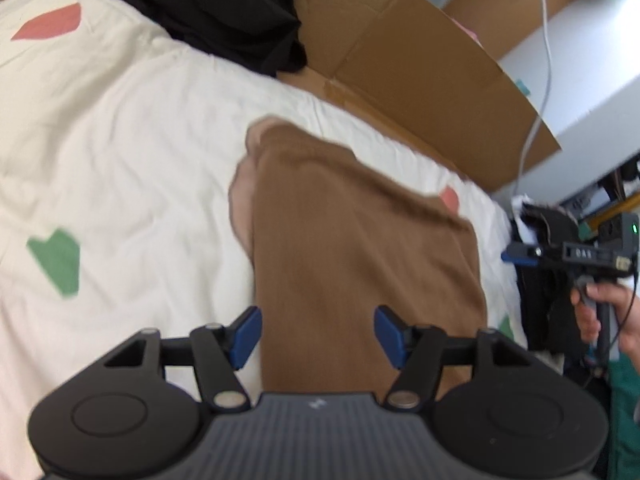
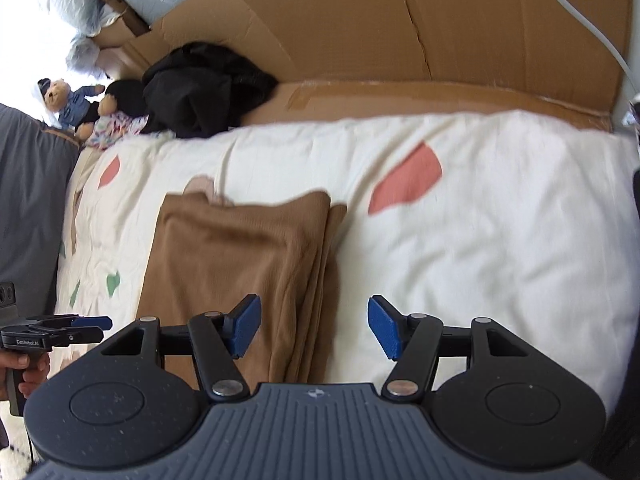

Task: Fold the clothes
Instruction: 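Open both tools and move them to the folded brown shirt's end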

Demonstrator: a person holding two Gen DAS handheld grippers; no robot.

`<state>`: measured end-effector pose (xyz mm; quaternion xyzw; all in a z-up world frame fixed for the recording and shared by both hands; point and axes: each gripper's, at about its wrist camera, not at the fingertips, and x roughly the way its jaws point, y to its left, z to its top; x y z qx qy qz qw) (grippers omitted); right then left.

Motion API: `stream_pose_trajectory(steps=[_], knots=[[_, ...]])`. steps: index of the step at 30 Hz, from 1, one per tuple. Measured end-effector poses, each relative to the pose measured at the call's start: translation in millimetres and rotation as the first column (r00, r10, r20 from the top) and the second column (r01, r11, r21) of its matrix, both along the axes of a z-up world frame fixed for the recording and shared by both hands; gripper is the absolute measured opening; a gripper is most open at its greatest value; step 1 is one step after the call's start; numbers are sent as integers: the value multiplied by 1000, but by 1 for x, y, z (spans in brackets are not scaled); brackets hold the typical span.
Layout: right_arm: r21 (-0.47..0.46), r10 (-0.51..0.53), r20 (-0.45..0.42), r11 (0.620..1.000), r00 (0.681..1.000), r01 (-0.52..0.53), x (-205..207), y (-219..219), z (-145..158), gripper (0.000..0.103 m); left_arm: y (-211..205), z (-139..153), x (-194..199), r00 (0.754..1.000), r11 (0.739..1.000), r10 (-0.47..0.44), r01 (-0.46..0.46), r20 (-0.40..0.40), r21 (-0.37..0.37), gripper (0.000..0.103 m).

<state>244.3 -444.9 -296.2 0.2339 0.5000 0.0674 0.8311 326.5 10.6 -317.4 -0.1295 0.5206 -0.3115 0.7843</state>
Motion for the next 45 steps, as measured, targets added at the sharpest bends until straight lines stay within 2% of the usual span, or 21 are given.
stream_pose_trajectory(steps=[3, 6, 8, 10, 15, 20, 24, 27, 29, 31, 34, 39, 43, 45], knots=[[11, -25, 4, 1000, 1000, 25, 10, 5, -8, 64, -4, -2, 18, 999, 999, 43, -43, 14, -15, 65], [3, -14, -11, 1000, 1000, 14, 19, 14, -18, 60, -14, -10, 29, 999, 1000, 30, -30, 27, 6, 65], [-19, 21, -22, 1000, 1000, -21, 26, 21, -24, 30, -19, -15, 32, 999, 1000, 14, -14, 32, 20, 65], [-80, 46, -29, 996, 999, -48, 31, 25, -29, 15, -22, -19, 33, 999, 1000, 4, -5, 34, 29, 65], [-115, 74, -39, 990, 997, -78, 40, 27, -38, 11, -31, -29, 29, 998, 995, -46, 42, 40, 86, 65], [-143, 61, -36, 988, 997, -65, 45, 27, -41, 10, -33, -32, 25, 998, 993, -52, 47, 46, 105, 65], [-138, 45, -39, 989, 998, -50, 45, 27, -38, 11, -34, -27, 22, 996, 992, -68, 62, 56, 108, 65], [-108, 34, -31, 993, 999, -37, 42, 24, -34, 17, -34, -21, 24, 995, 993, -68, 61, 68, 104, 65], [-73, 28, -22, 997, 999, -29, 39, 20, -32, 48, -34, -21, 26, 996, 994, -61, 54, 66, 95, 65], [-52, 20, -11, 998, 1000, -20, 36, 16, -30, 58, -34, -20, 28, 996, 995, -54, 48, 65, 89, 66], [-1, -16, 2, 1000, 1000, 16, 31, 8, -31, 64, -35, -20, 29, 996, 995, -58, 52, 67, 86, 67], [59, -31, -16, 998, 999, 31, 26, 1, -40, 65, -32, -19, 35, 997, 997, -64, 62, 52, 41, 67], [127, -54, -29, 990, 998, 58, 22, -5, -52, 68, -24, -24, 41, 997, 998, -65, 65, 29, -23, 66], [158, -64, -33, 985, 997, 69, 22, -7, -58, 69, -17, -30, 46, 998, 995, -58, 58, 2, -78, 65]])
